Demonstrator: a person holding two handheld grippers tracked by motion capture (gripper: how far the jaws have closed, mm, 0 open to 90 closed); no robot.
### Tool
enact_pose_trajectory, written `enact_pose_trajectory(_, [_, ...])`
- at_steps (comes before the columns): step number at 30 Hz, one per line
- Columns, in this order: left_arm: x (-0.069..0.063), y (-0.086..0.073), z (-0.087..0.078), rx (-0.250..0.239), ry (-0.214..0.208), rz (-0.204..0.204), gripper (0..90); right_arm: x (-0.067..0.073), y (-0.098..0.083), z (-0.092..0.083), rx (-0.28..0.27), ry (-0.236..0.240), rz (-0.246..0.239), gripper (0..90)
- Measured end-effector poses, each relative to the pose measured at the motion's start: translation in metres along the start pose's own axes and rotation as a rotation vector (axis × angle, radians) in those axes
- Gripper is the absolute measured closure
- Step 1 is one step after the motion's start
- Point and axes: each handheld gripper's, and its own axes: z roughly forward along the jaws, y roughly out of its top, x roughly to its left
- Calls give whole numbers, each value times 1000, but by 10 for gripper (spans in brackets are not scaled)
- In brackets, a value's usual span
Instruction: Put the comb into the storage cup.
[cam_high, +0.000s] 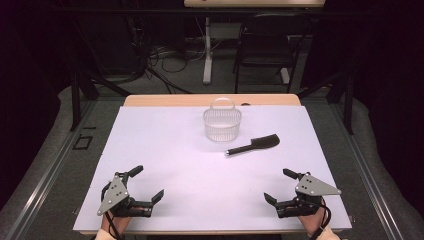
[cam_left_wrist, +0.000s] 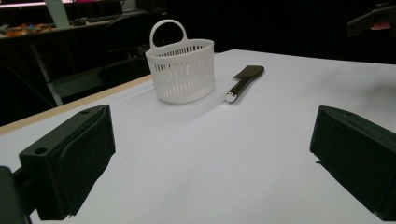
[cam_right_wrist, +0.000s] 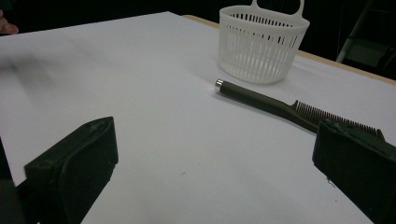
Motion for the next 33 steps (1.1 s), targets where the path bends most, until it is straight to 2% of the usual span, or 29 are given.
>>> enact_pose_trajectory(3, [1, 1, -2, -1, 15, 16, 0, -1, 0, 1, 18, -3, 7, 0])
enact_pose_trajectory(11, [3, 1, 0, 8, 16, 18, 0, 0, 3, 6, 45, -8, 0, 0])
enact_pose_trajectory(14, [3, 1, 0, 13, 17, 19, 0, -1, 6, 8, 43, -3, 15, 0])
enact_pose_trajectory(25, [3, 0, 3, 20, 4, 13, 0, -5, 10, 26, 89, 18, 28, 0])
enact_pose_trajectory(33, [4, 0, 3, 23, -3, 13, 1, -14, 14, 43, 122, 26, 36, 0])
